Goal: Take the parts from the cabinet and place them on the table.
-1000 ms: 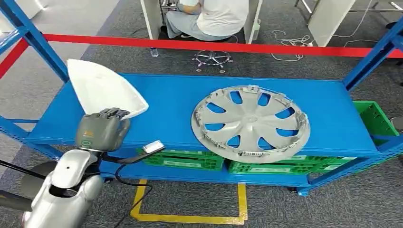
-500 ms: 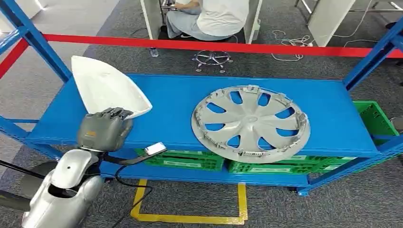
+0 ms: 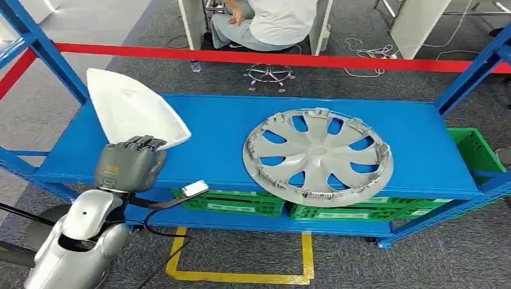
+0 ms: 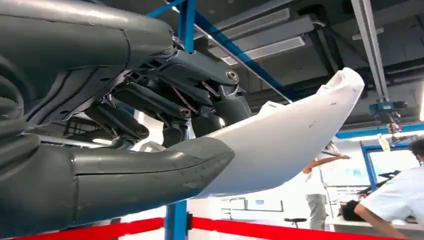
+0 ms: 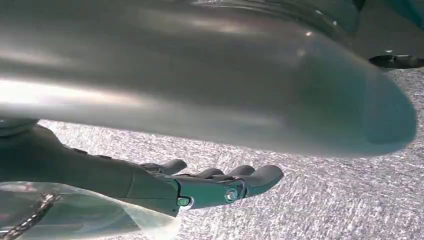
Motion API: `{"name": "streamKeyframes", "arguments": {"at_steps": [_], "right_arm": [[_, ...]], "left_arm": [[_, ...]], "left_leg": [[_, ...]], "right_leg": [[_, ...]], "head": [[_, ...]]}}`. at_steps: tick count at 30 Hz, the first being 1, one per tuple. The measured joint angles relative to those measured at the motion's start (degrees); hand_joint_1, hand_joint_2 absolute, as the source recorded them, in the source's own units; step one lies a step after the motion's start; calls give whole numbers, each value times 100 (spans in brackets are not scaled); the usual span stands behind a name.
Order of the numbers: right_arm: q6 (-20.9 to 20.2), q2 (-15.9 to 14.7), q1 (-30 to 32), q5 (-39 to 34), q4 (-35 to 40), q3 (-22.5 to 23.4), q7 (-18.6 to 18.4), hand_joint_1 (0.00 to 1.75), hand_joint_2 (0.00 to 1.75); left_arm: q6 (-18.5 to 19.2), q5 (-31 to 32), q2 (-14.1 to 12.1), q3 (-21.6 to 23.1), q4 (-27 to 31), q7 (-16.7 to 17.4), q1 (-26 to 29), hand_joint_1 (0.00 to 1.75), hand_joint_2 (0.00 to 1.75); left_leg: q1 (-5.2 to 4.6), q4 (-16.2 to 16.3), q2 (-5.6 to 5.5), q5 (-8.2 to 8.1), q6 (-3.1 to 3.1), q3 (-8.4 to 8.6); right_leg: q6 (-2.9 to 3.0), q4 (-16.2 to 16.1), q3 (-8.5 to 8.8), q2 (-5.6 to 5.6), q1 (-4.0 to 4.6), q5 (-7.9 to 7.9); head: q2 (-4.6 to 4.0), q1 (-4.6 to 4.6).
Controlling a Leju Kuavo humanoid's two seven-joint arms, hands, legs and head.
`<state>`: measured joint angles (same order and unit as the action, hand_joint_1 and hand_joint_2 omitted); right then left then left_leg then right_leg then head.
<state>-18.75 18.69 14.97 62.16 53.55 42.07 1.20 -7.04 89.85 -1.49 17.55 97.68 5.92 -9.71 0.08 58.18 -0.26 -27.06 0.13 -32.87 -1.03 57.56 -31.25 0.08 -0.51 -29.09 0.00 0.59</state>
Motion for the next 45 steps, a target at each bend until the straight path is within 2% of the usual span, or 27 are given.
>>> {"name": "streamKeyframes", "arguments": {"at_steps": [11,17,21,25,30,39,45], "right_arm": [[-35,0,14,-362,0,-96,-33,0,0],[0,0,52,-732,2,-210,-59,0,0],[46,0,102,-887,22,-359,-57,0,0],[59,2,124,-911,57,-461,-31,0,0],[70,2,129,-905,66,-516,-2,0,0],[79,9,150,-813,98,-619,168,0,0],[66,9,145,-776,98,-619,175,0,0]], "left_arm": [[39,0,30,-28,94,-138,50,175,175],[46,0,55,-133,628,-232,357,175,175],[55,0,153,-311,1087,-442,682,175,175],[63,0,236,-450,1360,-511,842,175,175],[68,0,289,-547,1508,-537,916,175,175],[70,0,518,-846,1904,-927,1282,175,175],[120,0,651,-982,1967,-975,1345,175,175]], "left_leg": [[0,0,0,0,0,0],[0,0,1,-1,0,-1],[0,-1,2,-2,-1,-1],[0,-1,2,-2,-1,0],[0,-1,1,-1,0,0],[0,-1,1,-2,-1,0],[0,-1,1,-2,-1,0]], "right_leg": [[0,0,0,0,0,0],[0,0,-1,5,0,-1],[1,0,-2,3,0,-5],[1,0,-2,2,0,-5],[0,0,2,1,0,-5],[-1,0,0,0,0,-7],[0,0,0,0,0,-7]], "head": [[0,0],[0,0],[0,0],[0,0],[0,0],[0,0],[0,2]]}}
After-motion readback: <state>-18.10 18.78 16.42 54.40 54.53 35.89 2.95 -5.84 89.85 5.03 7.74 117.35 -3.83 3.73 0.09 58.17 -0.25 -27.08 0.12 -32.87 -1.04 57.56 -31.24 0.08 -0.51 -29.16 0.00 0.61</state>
